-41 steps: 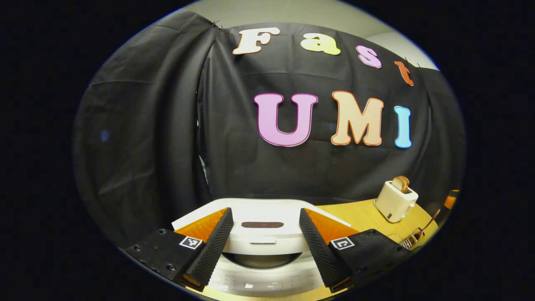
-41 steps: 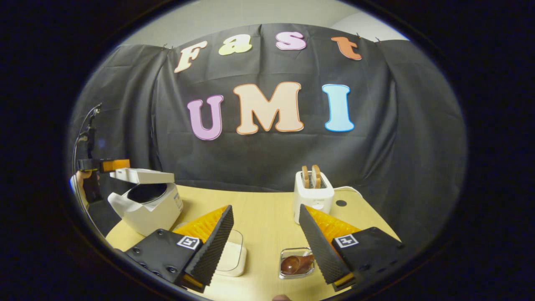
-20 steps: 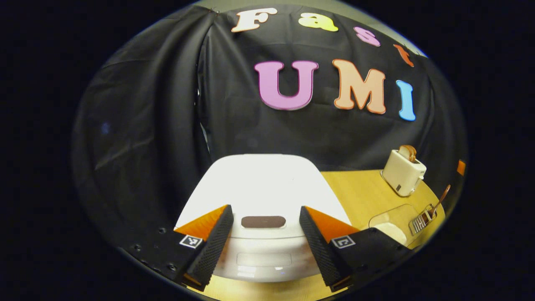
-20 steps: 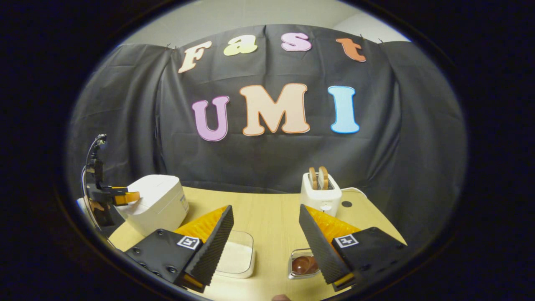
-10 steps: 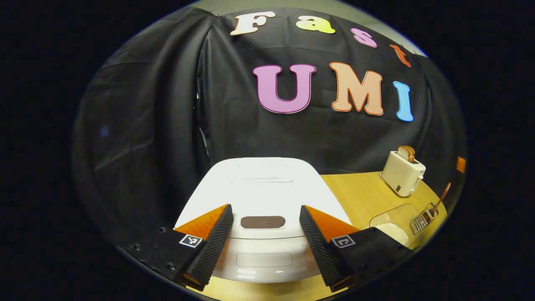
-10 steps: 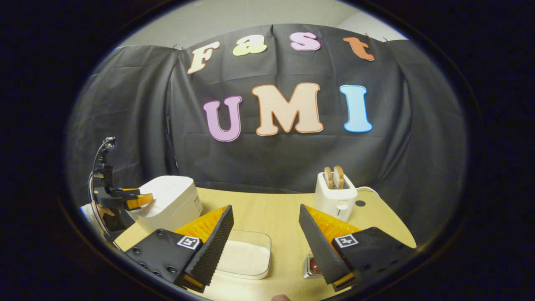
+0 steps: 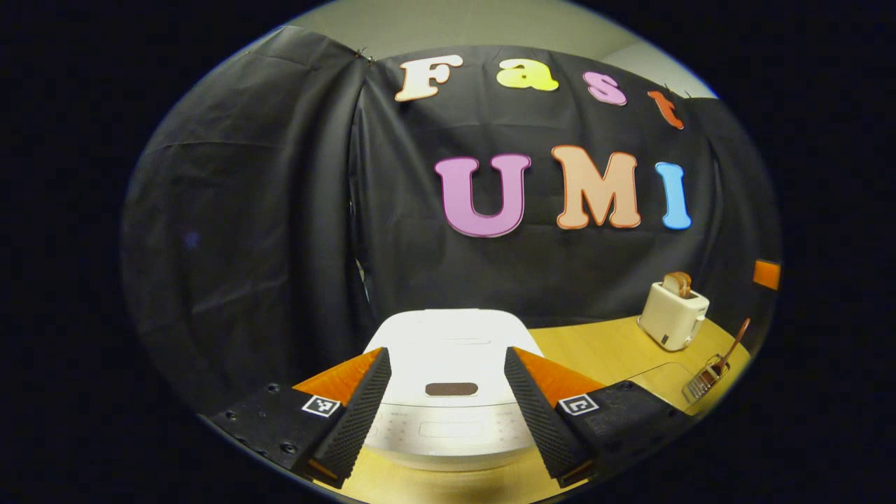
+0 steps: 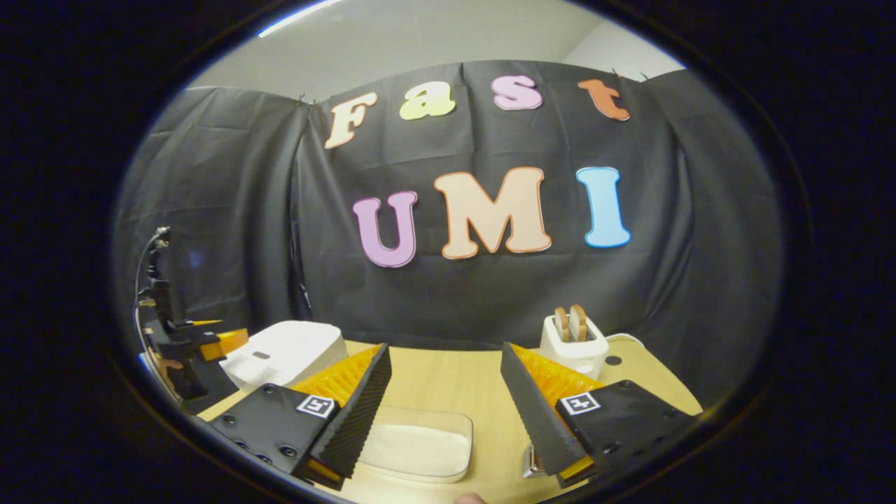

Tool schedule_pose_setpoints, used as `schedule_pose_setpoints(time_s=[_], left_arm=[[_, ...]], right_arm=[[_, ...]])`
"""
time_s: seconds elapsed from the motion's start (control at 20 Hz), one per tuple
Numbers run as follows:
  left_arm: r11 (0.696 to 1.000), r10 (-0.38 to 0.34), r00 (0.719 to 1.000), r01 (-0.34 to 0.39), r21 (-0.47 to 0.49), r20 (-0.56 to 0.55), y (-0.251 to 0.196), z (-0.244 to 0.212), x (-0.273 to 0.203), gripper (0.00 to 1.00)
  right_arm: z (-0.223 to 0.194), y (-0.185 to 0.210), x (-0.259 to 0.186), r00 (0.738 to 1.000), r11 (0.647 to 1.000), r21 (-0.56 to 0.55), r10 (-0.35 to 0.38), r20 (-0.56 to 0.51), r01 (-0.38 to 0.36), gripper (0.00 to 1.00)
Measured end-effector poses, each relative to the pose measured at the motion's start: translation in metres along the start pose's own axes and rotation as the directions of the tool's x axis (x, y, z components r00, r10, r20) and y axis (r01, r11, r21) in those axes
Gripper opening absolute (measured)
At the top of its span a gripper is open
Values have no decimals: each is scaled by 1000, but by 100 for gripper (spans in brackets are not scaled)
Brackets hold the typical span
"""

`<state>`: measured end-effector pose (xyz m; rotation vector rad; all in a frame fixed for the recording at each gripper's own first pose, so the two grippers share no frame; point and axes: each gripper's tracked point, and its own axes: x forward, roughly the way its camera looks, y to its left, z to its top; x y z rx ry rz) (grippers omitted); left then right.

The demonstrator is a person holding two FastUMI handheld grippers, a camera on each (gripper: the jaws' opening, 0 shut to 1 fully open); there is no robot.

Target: Close the left gripper, press the button to open the rice cooker; take a wooden spoon from the chopstick holder with the right hand, scoop a spoonful of rice and pour it into the rice cooker, then put the wooden spoon back into the chopstick holder.

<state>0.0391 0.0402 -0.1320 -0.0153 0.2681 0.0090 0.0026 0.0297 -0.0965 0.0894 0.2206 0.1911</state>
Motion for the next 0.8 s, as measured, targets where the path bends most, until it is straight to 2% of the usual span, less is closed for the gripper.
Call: schedule_pose_setpoints(time_s=[0.2,0.35,0.6,0.8], left_arm=[[1000,-4,997,3,12,76,-14,27,-45,96],[1000,-11,991,14,-21,137,-29,43,-77,98],[1000,25,992,-26,2,125,-23,40,-95,95],[999,50,988,-46,-26,145,-12,51,-106,95]], right_arm=[[13,-2,-15,997,999,36,-44,56,42,99],[13,-1,-21,996,997,46,-60,72,57,99],[18,-1,-30,993,998,-17,-61,105,63,99],[24,0,-33,990,997,-42,-57,127,63,99]])
